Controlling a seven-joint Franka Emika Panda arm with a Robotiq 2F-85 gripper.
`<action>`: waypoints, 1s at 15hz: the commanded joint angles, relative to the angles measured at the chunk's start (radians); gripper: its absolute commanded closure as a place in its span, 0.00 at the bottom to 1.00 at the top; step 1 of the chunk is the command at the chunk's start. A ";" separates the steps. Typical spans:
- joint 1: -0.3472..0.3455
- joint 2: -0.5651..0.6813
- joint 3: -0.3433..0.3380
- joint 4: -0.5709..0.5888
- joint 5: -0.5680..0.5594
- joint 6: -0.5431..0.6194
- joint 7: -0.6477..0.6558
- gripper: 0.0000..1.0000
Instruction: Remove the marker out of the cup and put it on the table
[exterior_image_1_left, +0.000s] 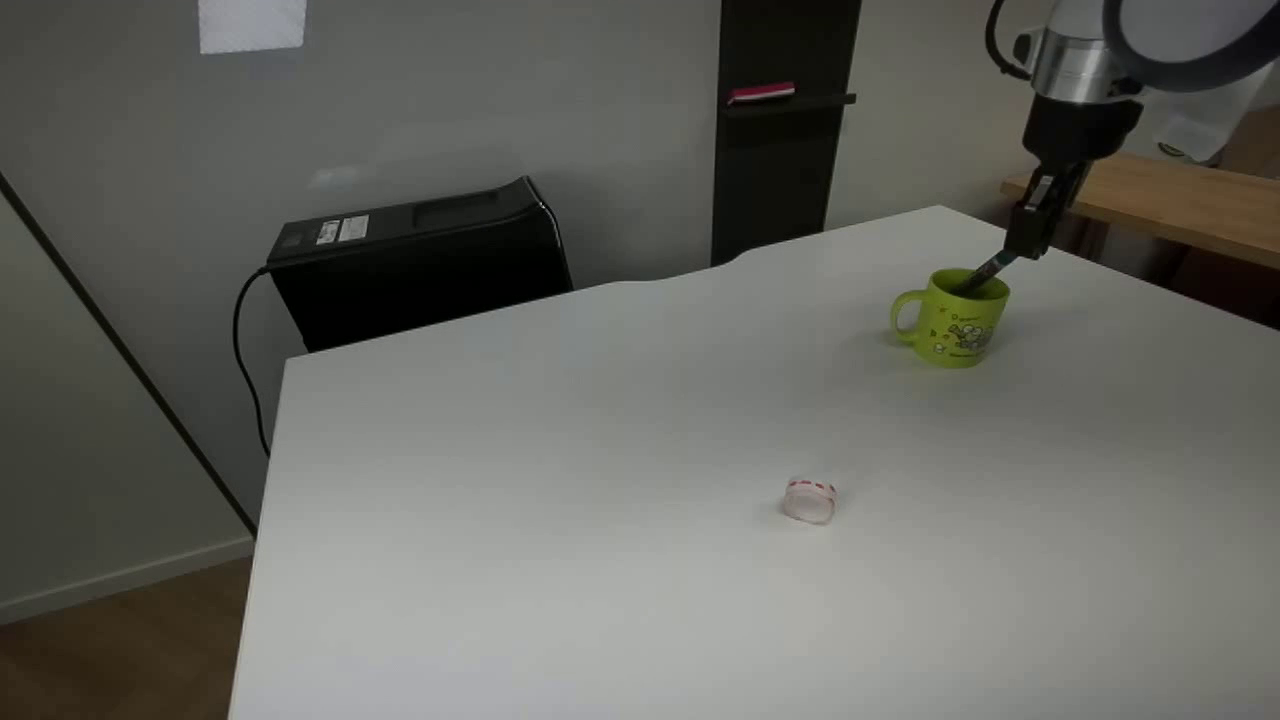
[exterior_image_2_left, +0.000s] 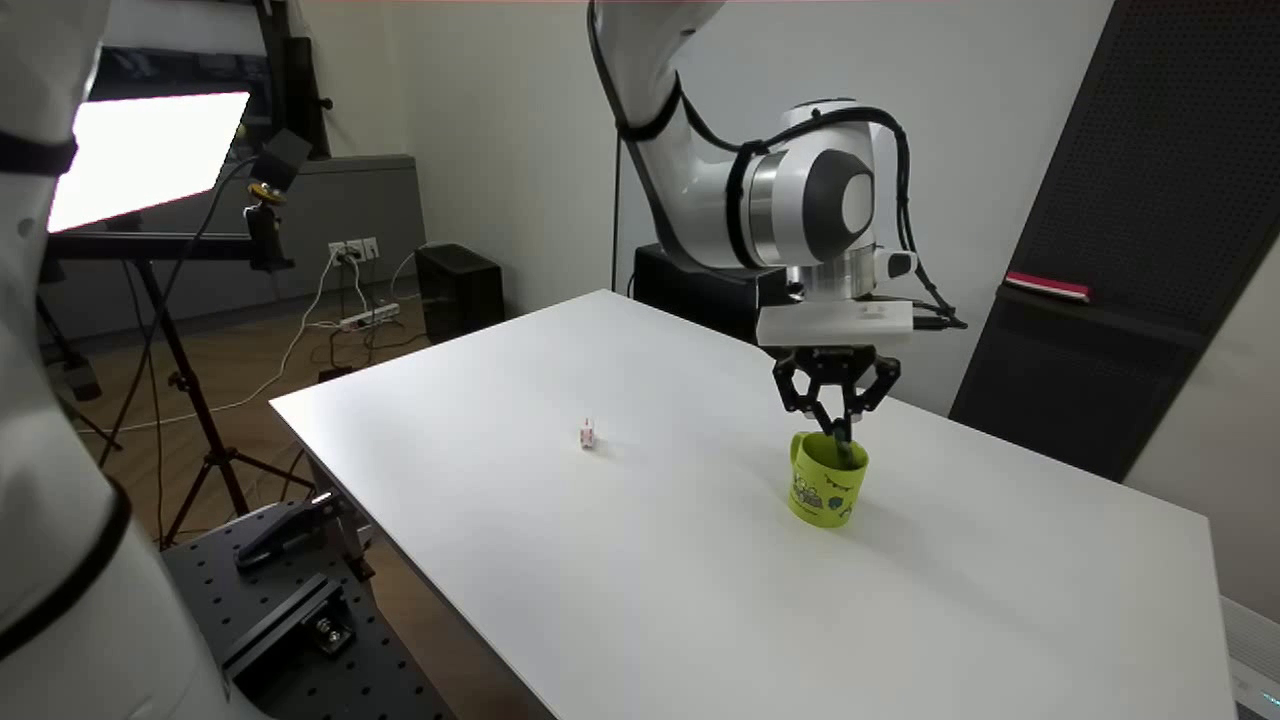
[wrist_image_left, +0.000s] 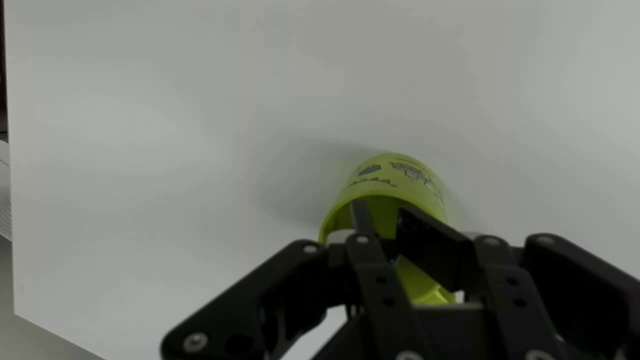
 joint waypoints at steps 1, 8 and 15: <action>-0.077 -0.030 0.078 0.054 0.109 -0.122 -0.083 0.95; -0.125 -0.048 0.102 0.169 0.212 -0.302 -0.140 0.95; -0.149 -0.045 0.149 0.194 0.308 -0.355 -0.268 0.95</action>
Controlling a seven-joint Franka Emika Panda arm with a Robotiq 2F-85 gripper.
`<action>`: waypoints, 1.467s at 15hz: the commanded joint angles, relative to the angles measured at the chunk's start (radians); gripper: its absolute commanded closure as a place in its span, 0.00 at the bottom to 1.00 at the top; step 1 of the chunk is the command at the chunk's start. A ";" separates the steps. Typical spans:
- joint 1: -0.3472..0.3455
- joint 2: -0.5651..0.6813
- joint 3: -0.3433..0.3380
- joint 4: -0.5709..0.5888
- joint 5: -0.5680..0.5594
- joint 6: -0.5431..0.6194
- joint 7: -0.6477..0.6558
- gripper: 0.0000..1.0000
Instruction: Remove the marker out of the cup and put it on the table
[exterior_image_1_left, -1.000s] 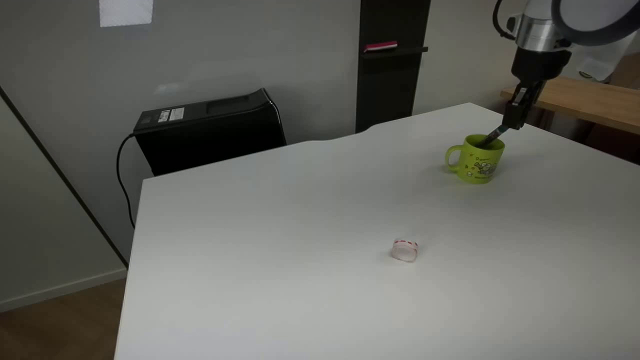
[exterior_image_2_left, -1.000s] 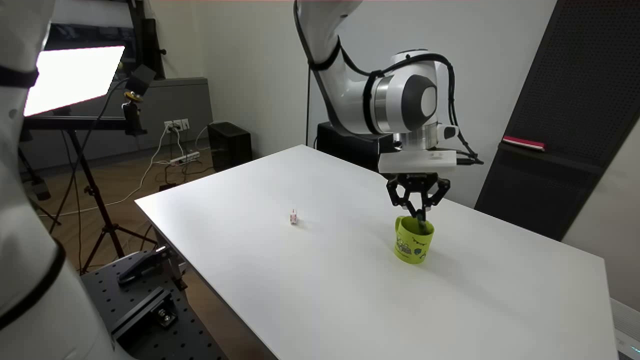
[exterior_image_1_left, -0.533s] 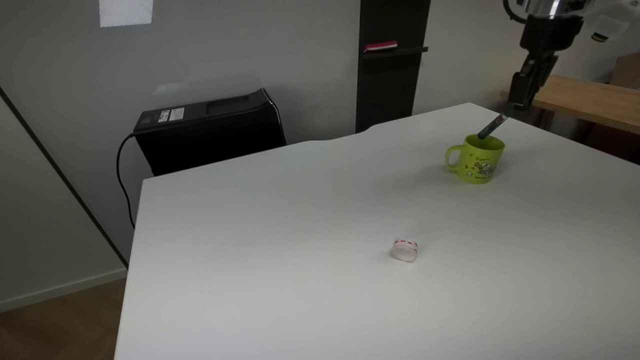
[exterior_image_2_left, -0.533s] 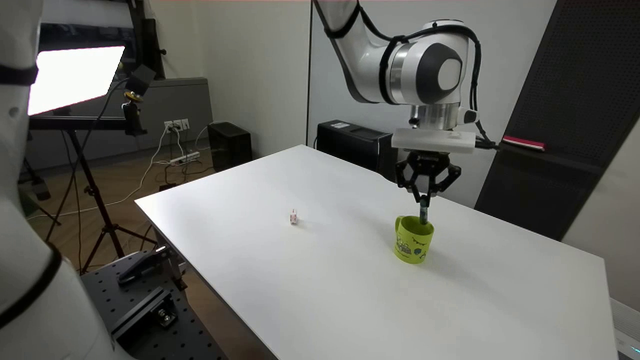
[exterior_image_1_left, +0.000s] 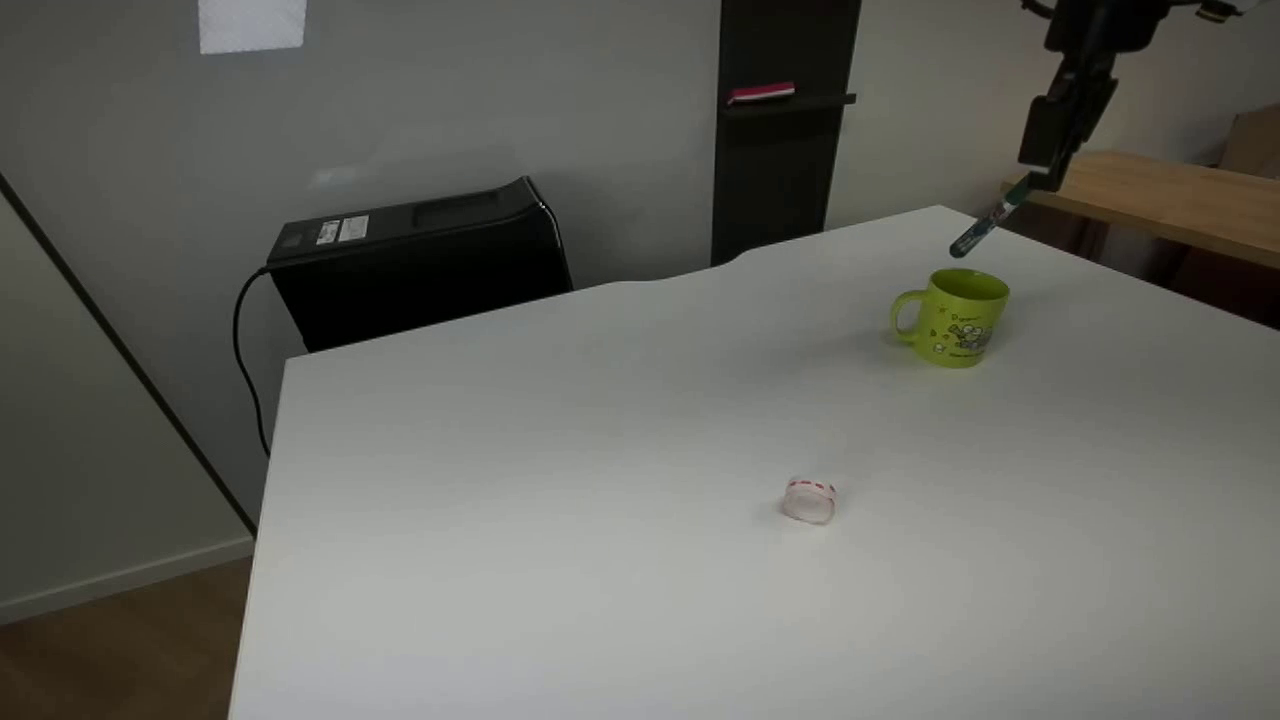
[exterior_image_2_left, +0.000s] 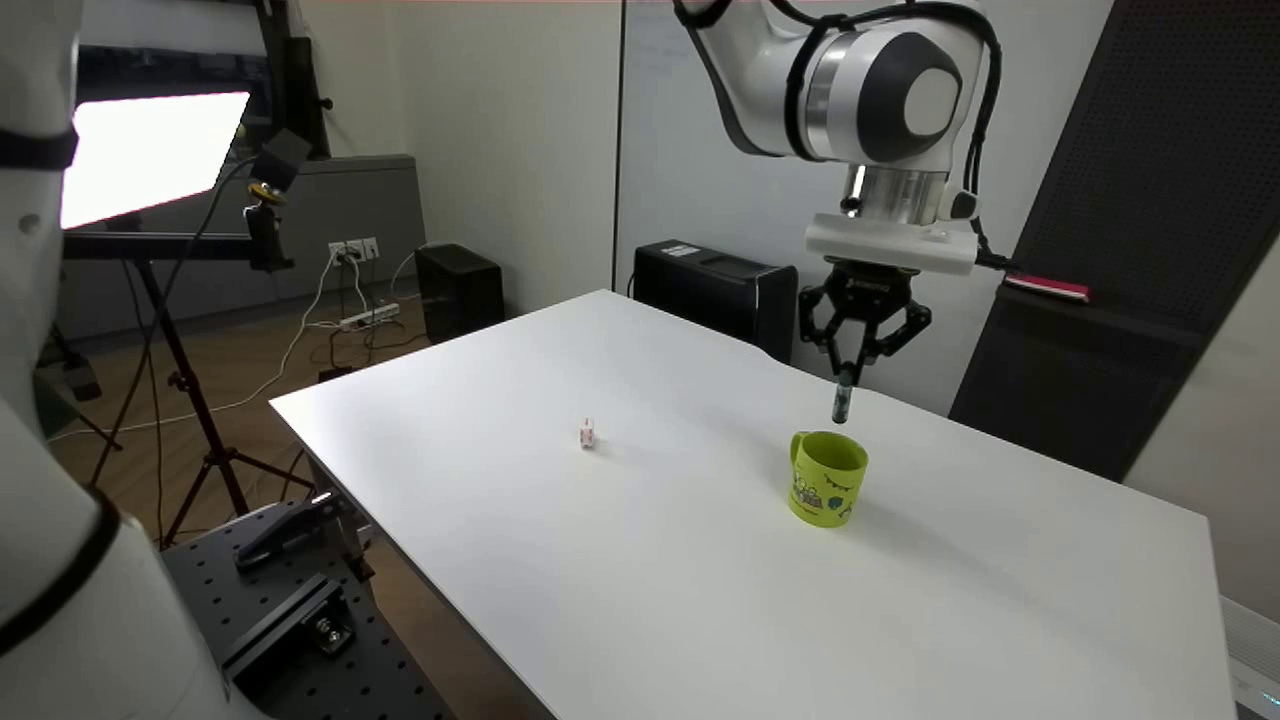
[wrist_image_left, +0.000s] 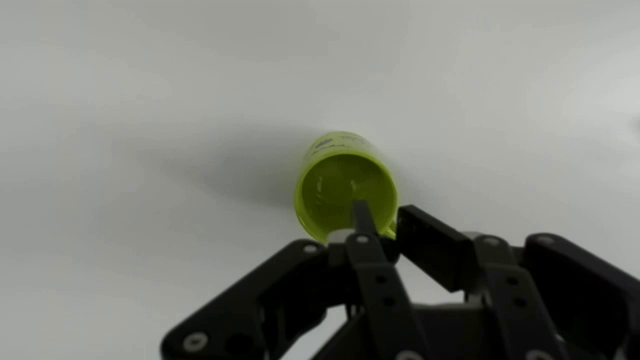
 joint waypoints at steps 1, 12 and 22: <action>-0.008 -0.002 0.040 -0.020 0.028 0.020 -0.071 0.95; 0.079 0.018 0.084 -0.449 -0.105 0.707 -0.122 0.95; 0.209 0.151 -0.043 -0.521 -0.231 0.944 0.047 0.95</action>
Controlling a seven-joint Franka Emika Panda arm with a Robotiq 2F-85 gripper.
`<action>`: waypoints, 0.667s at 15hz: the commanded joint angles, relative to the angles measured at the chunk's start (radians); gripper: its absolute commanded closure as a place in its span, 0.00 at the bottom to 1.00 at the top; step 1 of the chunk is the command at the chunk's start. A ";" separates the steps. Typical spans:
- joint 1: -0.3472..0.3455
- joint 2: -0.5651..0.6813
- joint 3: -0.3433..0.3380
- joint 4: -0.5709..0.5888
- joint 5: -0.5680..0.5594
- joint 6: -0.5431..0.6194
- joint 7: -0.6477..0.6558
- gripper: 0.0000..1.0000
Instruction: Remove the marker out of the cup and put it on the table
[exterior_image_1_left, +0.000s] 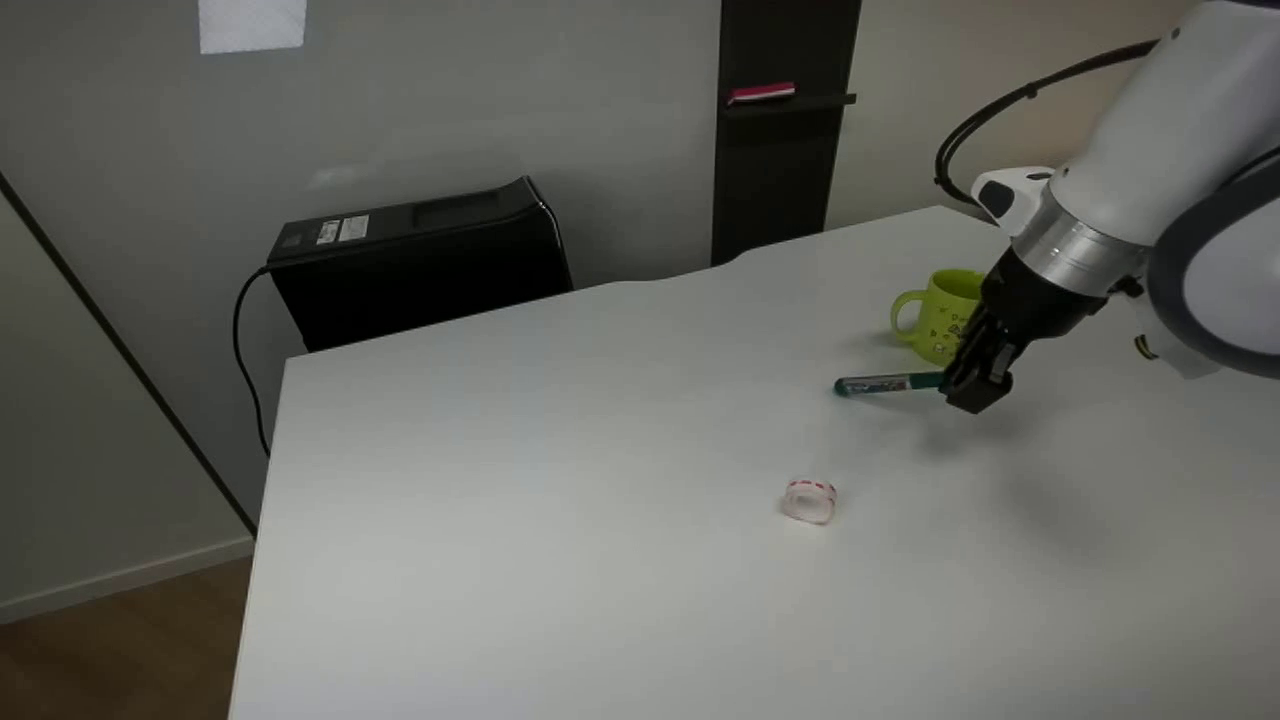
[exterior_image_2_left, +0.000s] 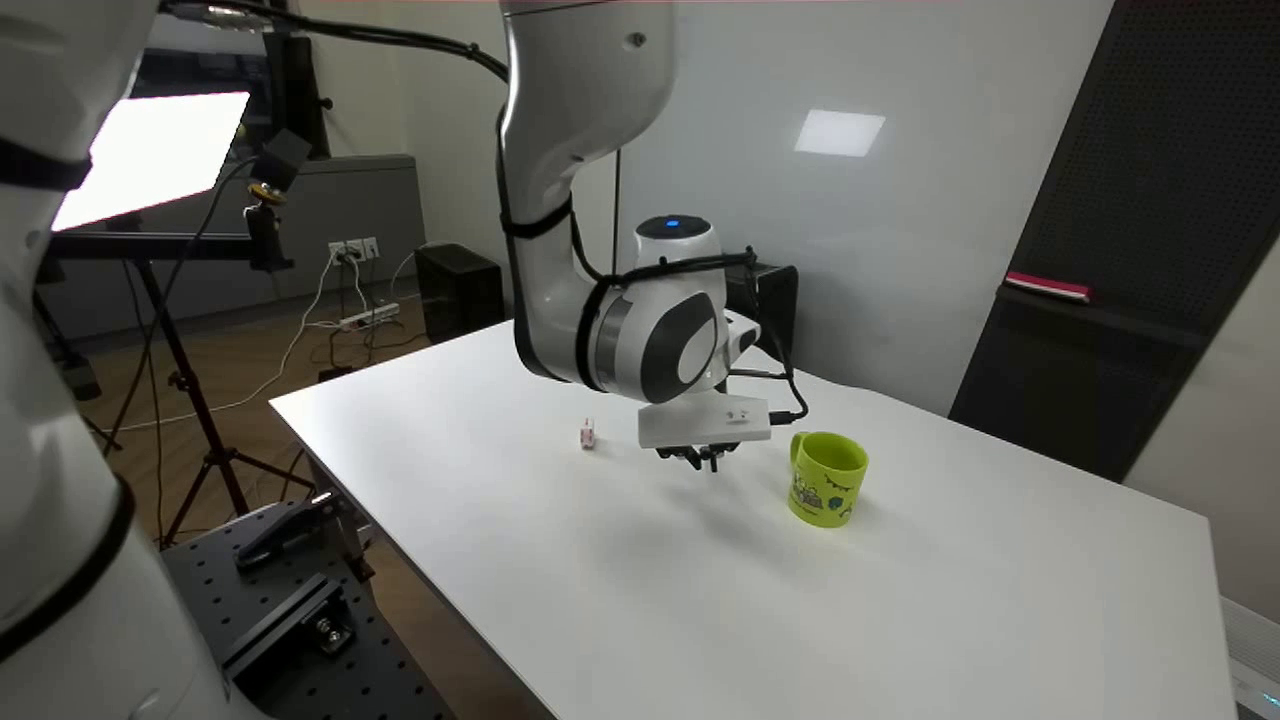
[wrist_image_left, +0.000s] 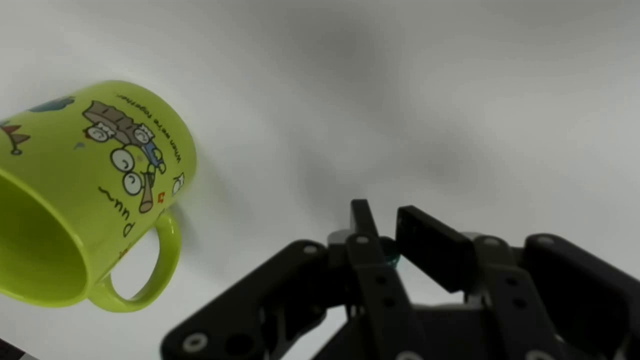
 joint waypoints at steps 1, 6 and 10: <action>0.000 0.025 0.000 0.033 -0.021 -0.102 0.066 0.95; -0.060 0.045 0.057 0.120 0.009 -0.410 0.079 0.95; -0.084 0.054 0.071 0.181 0.021 -0.554 0.075 0.49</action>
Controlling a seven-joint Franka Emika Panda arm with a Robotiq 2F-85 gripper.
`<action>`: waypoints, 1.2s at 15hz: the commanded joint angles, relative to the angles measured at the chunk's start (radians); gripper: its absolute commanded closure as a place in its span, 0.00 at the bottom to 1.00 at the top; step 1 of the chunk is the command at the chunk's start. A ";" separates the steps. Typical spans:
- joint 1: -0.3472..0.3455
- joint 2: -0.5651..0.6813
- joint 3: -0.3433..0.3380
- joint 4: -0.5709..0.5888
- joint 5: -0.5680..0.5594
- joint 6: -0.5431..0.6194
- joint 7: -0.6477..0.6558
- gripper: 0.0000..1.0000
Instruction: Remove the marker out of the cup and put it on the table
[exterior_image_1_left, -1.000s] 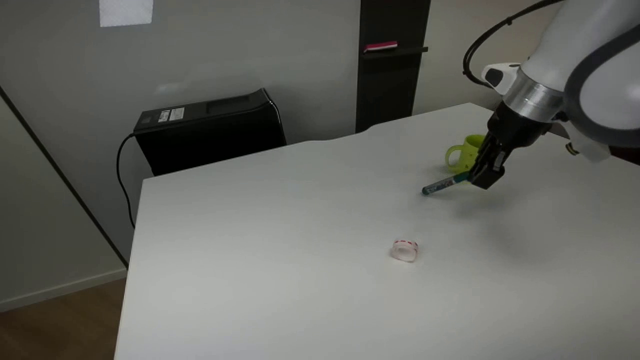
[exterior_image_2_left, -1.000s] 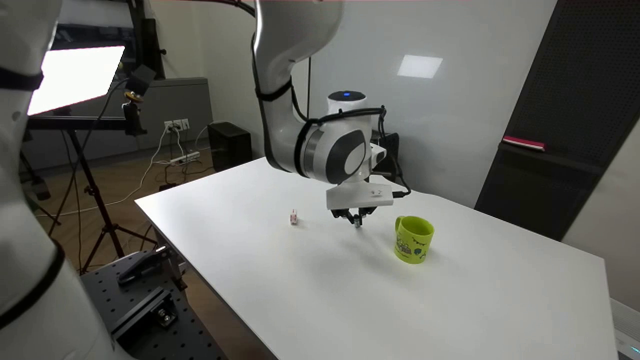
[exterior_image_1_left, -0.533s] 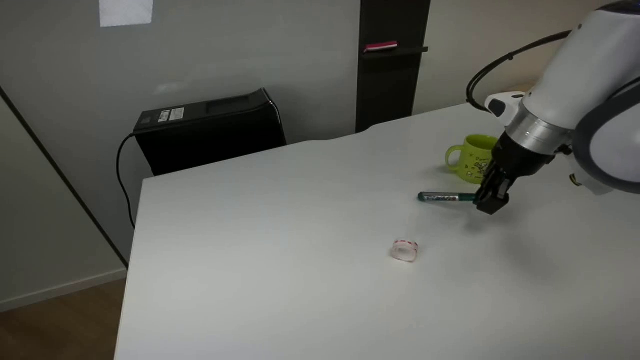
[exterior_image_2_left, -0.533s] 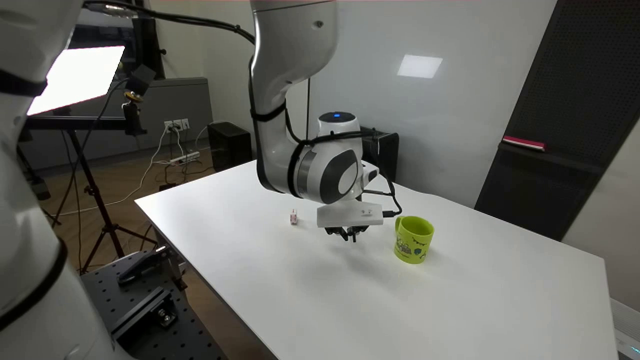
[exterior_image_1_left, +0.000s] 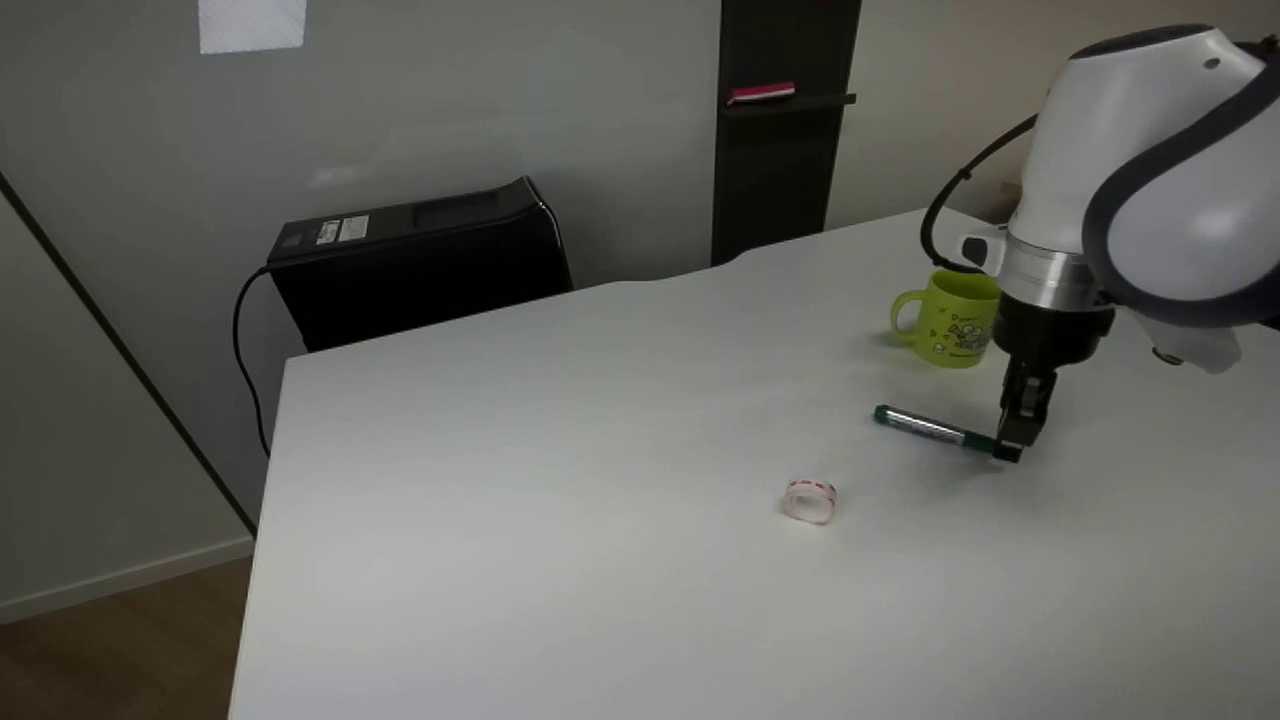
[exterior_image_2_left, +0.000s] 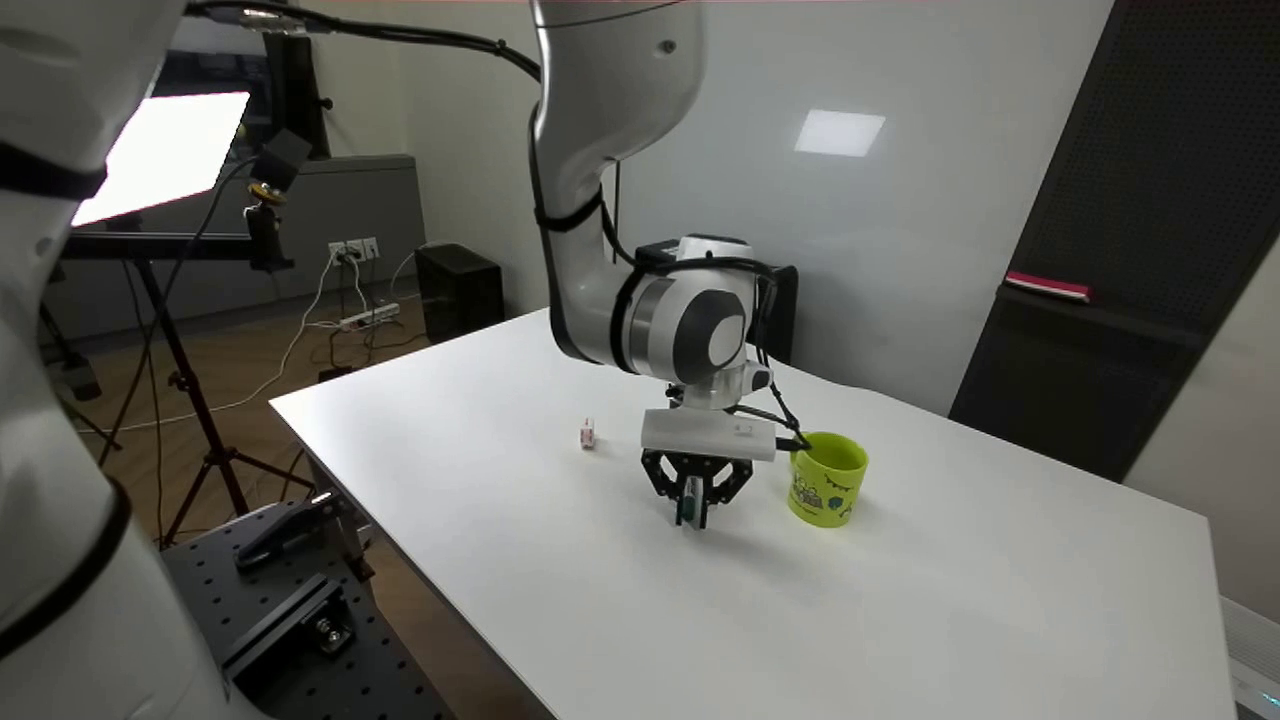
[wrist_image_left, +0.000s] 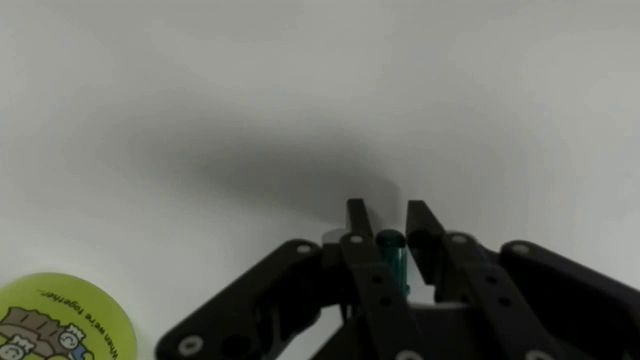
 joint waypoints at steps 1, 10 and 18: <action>-0.035 0.015 0.027 0.072 0.016 -0.119 0.025 0.41; -0.052 -0.116 0.017 0.073 0.043 -0.260 0.085 0.00; -0.022 -0.274 0.021 0.038 0.230 -0.348 0.348 0.00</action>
